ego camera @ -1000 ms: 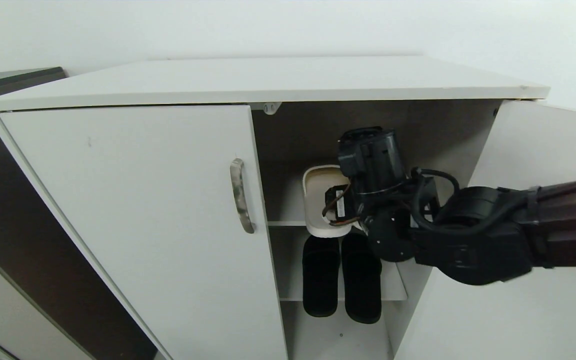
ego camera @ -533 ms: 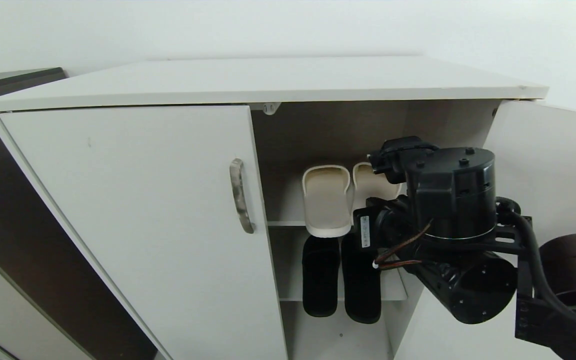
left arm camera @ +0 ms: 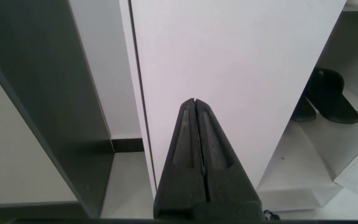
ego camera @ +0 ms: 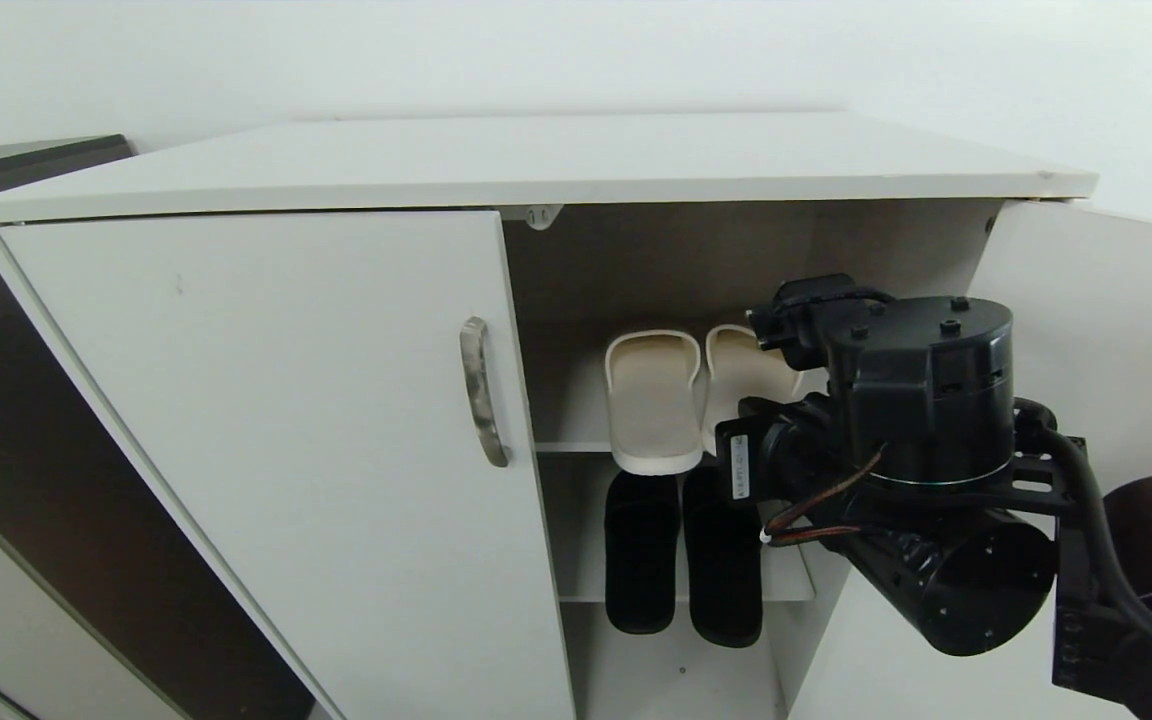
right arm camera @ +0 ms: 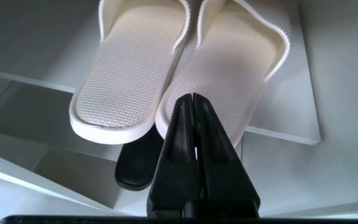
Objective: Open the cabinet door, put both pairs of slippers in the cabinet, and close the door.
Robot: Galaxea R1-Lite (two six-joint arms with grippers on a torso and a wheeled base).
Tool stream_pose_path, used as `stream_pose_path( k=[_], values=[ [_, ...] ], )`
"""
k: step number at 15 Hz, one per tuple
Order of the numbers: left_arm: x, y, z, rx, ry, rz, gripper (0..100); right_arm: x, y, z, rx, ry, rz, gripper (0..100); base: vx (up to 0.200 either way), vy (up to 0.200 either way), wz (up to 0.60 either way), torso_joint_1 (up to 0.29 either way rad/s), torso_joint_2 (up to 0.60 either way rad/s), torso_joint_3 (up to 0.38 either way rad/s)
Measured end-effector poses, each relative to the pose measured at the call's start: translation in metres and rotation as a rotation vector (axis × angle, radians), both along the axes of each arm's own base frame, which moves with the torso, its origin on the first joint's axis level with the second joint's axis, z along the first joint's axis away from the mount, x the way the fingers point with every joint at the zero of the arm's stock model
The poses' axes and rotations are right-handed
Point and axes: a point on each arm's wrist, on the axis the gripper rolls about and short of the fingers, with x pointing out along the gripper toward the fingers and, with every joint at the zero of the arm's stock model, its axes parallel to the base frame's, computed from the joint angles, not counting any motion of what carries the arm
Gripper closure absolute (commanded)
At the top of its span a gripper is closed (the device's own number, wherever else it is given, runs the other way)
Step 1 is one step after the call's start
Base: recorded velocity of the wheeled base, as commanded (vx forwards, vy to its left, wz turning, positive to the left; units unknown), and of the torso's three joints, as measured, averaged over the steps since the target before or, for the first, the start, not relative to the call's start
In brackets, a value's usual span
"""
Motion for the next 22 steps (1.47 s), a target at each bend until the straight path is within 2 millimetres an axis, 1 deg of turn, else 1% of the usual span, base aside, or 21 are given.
stream_pose_path(
  k=[5,22],
  values=[
    [0.0,0.0,0.0,0.0,0.0,0.0,100,0.0009,0.0002,-0.0027,-0.008,0.006,-0.002,100,0.0,0.0,0.0,0.0,0.0,0.0],
    [0.0,0.0,0.0,0.0,0.0,0.001,100,0.0026,0.0011,-0.0093,-0.026,0.019,-0.004,100,-0.2,0.0,0.0,0.002,0.0,0.004]
  ],
)
